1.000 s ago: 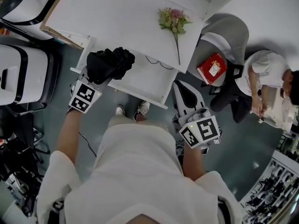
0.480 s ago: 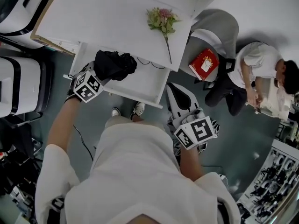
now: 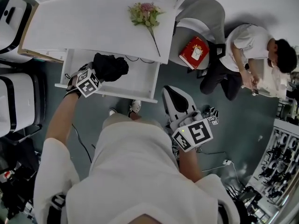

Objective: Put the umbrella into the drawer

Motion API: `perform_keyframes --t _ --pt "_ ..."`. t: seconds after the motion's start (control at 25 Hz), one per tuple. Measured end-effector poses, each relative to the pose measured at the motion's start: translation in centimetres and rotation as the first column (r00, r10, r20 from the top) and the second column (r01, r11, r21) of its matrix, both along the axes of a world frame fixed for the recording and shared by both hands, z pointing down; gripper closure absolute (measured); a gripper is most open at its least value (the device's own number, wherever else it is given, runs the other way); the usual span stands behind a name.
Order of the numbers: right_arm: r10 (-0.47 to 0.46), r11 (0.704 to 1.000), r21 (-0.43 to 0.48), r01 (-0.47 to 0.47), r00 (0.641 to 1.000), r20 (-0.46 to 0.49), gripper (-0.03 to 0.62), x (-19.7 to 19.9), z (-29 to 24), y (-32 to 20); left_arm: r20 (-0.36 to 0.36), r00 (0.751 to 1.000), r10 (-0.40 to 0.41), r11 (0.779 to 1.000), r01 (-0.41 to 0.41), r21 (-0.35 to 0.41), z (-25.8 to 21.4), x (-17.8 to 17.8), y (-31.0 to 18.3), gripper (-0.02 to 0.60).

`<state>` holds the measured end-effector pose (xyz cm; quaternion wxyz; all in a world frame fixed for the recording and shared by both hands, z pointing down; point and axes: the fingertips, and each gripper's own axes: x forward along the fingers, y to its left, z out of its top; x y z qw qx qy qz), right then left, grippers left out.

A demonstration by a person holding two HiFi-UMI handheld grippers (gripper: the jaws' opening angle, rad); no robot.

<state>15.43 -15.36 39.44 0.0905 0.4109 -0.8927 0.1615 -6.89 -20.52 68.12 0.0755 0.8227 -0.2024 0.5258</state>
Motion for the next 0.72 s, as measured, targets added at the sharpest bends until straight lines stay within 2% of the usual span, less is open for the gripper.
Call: perform_keyframes --t 0.24,0.52,0.72 --pt "0.067 0.997 -0.027 -0.068 0.997 -0.027 0.593 1.5 0.6 1.8 0.044 0.998 0.036 0.999 -0.035 -0.037 3.2 0.7 -0.7 0.308" --pt "0.127 0.991 -0.026 -0.129 0.990 -0.066 0.592 2.7 0.4 3.3 0.104 0.994 0.020 0.993 -0.007 -0.120 6.7 0.2 -0.5 0.308" --pt "0.153 0.987 -0.039 -0.156 0.986 -0.073 0.592 3.6 0.7 3.7 0.134 0.990 0.047 0.990 -0.028 -0.138 7.9 0.7 -0.8 0.308"
